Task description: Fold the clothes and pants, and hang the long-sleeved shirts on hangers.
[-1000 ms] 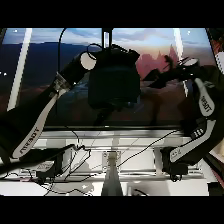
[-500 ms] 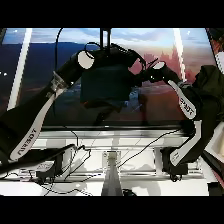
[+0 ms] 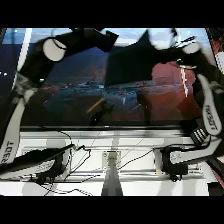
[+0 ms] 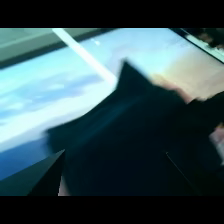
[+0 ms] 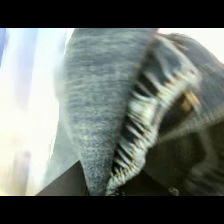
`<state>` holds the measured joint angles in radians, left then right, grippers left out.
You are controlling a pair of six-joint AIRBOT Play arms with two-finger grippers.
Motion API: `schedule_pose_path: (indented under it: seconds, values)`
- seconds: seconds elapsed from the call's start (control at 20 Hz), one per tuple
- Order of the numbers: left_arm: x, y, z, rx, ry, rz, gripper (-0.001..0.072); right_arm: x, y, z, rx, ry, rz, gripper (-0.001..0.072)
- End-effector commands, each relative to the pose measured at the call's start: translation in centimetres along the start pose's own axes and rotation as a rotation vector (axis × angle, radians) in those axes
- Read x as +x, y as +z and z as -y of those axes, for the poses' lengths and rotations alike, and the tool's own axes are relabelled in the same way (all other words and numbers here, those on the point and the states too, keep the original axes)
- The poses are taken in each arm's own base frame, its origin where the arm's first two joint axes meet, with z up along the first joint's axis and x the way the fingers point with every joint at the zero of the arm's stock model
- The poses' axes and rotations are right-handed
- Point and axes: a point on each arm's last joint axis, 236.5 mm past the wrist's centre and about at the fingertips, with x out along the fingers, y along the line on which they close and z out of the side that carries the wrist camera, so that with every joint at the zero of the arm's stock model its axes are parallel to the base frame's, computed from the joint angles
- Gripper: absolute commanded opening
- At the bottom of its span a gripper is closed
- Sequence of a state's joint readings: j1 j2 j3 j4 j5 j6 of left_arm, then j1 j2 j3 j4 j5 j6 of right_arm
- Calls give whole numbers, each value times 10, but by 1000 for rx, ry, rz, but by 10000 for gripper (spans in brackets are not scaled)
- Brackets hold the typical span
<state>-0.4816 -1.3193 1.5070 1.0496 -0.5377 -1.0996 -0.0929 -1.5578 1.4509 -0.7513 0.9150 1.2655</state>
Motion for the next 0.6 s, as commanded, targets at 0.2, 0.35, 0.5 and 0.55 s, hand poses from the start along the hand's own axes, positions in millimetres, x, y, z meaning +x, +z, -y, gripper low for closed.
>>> schedule_pose_path:
  seconds: [0.2,0.35,0.5,0.55]
  values:
    - [-36,32,-11,36,44,66,686,-258,81,96,80,-433,445,32]
    - [-52,47,-10,54,50,101,686,-372,74,137,135,-646,617,32]
    - [-64,57,-12,58,63,126,686,-428,20,179,293,-773,566,32]
    - [-65,57,-15,56,68,128,686,-434,-4,191,369,-796,517,33]
